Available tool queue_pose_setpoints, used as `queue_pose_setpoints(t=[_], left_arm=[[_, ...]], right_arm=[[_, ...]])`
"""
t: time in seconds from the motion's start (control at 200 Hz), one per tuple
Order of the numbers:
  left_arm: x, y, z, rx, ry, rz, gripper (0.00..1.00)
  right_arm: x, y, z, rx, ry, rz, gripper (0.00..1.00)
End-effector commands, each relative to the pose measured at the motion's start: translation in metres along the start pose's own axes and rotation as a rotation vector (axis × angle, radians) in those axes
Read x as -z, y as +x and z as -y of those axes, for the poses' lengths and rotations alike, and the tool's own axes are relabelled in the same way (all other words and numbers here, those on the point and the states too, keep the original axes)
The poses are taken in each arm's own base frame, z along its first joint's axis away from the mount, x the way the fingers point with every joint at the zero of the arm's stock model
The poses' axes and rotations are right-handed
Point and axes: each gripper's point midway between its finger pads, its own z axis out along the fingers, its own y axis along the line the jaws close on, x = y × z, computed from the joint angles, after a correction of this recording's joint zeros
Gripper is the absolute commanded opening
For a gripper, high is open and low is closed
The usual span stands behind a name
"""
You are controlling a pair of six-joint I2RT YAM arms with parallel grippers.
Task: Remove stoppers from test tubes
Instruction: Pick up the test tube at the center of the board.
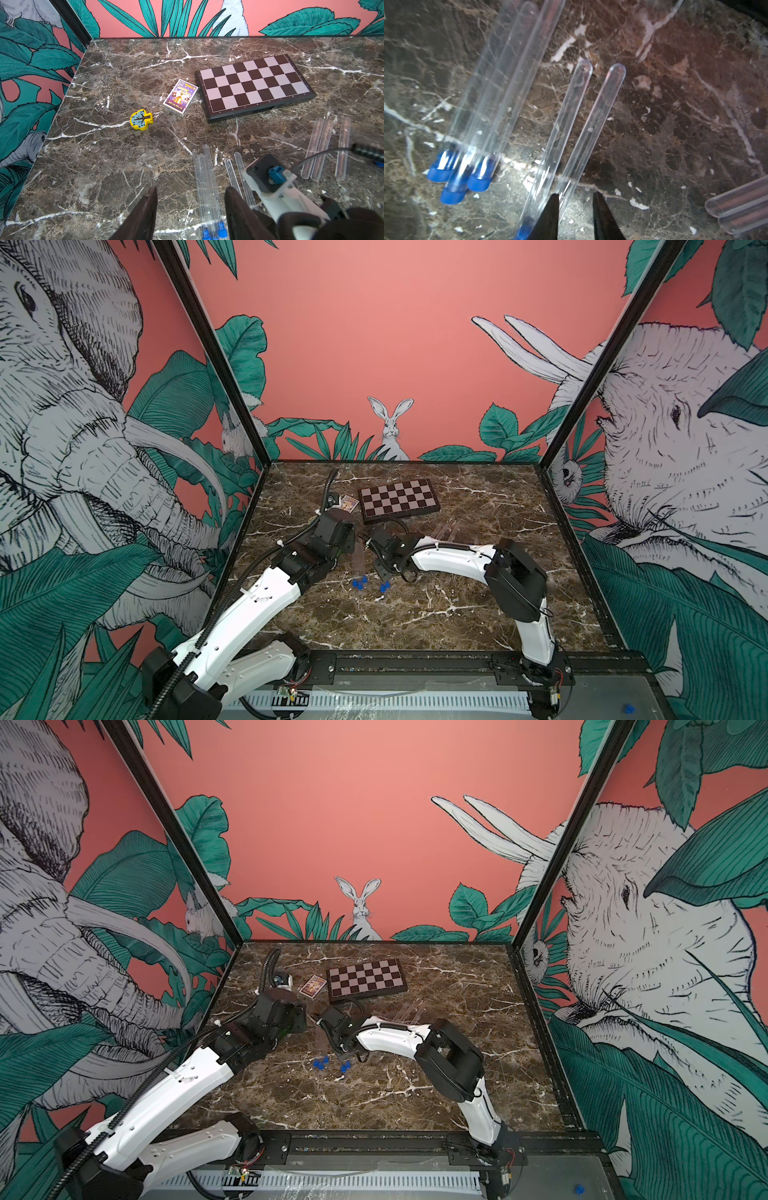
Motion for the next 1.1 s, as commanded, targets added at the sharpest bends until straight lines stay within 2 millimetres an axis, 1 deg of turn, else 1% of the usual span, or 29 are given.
queue_pose_setpoints(t=[0.0,0.44,0.655,0.87,1.095], left_arm=[[0.003,0.002,-0.009,0.016,-0.028,0.006,0.55],[0.002,0.003,-0.009,0.02,-0.026,0.007,0.55],[0.002,0.003,-0.009,0.021,-0.025,0.007,0.55],[0.001,0.004,-0.008,0.024,-0.025,0.007,0.56],[0.001,0.004,-0.009,0.024,-0.026,0.008,0.56]], right_arm=[[0.001,0.001,0.006,0.002,0.056,-0.022,0.28],[-0.008,0.005,0.001,0.002,0.047,-0.054,0.28],[-0.008,0.002,-0.001,0.003,0.04,-0.054,0.29],[-0.014,0.006,-0.004,0.003,0.034,-0.082,0.29],[-0.017,0.011,0.0,0.004,0.053,-0.104,0.3]])
